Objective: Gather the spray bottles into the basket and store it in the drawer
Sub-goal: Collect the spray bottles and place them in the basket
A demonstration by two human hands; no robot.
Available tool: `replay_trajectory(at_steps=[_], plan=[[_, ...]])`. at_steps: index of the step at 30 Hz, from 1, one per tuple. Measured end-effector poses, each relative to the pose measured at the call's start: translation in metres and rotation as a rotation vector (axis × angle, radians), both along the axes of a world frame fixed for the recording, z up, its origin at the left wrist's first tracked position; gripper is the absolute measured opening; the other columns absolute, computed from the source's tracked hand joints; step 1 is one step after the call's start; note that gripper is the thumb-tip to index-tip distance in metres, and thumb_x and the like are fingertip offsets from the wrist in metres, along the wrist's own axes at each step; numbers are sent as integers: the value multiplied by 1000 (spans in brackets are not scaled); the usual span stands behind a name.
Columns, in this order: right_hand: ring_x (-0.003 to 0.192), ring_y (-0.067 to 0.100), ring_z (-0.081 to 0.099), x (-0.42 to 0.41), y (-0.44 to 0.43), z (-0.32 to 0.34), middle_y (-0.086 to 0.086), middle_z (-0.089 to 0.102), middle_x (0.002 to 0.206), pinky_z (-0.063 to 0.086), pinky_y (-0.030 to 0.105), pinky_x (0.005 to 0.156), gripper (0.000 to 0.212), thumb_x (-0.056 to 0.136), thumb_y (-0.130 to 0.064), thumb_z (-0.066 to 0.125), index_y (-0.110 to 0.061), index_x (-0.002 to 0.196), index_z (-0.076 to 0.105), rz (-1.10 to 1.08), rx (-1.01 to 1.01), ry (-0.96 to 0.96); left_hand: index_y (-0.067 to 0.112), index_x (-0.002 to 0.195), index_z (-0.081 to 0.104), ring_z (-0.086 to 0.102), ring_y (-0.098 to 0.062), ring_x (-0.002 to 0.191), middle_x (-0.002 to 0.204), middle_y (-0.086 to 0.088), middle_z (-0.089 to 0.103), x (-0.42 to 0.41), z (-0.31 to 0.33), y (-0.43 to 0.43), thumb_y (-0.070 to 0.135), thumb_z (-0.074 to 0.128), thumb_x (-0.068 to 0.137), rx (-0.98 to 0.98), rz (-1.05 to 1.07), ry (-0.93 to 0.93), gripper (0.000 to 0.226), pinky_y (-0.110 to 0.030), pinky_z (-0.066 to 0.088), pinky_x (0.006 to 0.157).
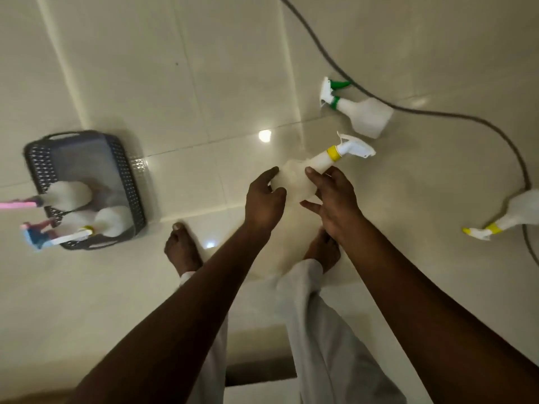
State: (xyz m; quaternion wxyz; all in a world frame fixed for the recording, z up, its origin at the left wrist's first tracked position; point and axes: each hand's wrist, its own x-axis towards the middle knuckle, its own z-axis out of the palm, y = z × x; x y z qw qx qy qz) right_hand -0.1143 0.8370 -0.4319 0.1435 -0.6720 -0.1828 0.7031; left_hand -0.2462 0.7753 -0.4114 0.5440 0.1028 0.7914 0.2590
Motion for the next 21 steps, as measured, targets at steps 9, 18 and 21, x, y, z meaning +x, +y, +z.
replay_trajectory(at_steps=[9,18,21], plan=[[129,15,65,-198,-41,66,-8,67,140,61,51,101,50,93,-21,79,-24,139,62,428,319,101,18,152,57,61,-21,134,154,-2,60,-168,65,-76,3,58,97,116,373,101,56,-39,53,113],[121,14,66,-389,-111,50,-8,72,128,53,31,101,51,89,-35,81,-23,135,63,868,714,35,23,127,75,71,-12,115,127,0,77,-328,69,-161,18,57,105,216,732,73,29,-38,56,107],[120,13,65,-440,-133,33,-3,73,130,44,9,92,50,89,-32,82,-20,135,64,917,790,26,30,120,74,74,-5,106,118,6,79,-374,58,-177,23,58,106,233,887,-2,23,-30,56,96]])
